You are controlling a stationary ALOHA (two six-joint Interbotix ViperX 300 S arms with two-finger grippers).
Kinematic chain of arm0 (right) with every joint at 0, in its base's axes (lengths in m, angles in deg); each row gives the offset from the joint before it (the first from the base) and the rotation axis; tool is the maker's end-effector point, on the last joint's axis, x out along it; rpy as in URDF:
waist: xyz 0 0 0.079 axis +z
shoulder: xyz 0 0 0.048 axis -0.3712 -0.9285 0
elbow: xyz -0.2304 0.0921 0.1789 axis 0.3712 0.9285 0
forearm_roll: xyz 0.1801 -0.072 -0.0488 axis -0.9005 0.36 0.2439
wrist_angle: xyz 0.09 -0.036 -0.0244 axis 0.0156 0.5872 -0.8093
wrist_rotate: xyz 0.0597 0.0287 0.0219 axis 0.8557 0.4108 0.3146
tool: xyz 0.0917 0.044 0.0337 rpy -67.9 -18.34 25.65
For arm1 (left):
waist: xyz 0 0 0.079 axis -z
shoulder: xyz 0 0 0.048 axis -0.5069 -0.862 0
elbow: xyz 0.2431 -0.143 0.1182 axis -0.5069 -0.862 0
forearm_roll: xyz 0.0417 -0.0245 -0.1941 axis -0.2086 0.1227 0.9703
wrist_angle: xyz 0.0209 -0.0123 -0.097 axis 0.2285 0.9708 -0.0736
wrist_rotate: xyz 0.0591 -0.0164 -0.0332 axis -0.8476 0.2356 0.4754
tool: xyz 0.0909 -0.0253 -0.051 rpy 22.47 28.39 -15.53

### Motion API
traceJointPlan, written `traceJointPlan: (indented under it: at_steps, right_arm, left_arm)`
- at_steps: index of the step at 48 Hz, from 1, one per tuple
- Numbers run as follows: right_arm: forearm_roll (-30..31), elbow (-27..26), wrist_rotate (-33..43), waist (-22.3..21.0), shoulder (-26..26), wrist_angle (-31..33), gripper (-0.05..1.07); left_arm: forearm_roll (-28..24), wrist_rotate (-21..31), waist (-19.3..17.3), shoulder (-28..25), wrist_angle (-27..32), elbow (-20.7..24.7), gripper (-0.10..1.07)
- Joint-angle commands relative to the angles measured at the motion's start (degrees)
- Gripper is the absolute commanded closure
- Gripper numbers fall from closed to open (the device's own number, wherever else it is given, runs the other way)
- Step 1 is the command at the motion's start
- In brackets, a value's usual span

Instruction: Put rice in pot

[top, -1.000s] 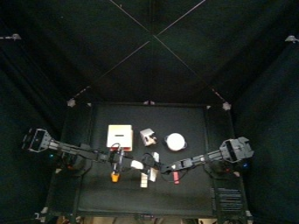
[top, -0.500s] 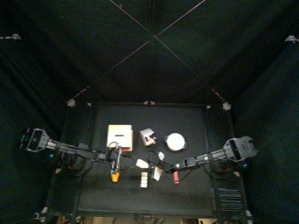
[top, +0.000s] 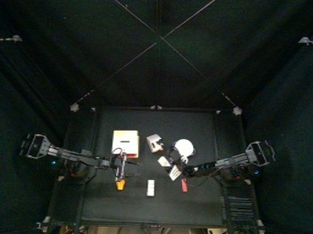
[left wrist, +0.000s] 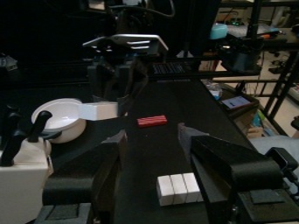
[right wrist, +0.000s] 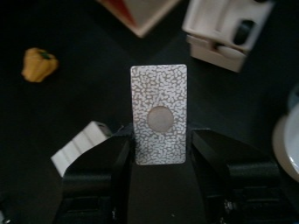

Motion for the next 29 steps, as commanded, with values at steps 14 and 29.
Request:
traceJointPlan:
  at_steps: [14,29]
  right_arm:
    - [-6.15,-0.53,0.09,-4.04,3.34,10.63,0.49]
    - [-9.40,4.39,0.26,-14.41,4.31,11.16,0.49]
  left_arm:
    - [0.09,0.00,-0.09,-0.09,-0.53,0.62,0.11]
    - [0.09,0.00,-0.09,-0.79,-0.44,0.44,0.11]
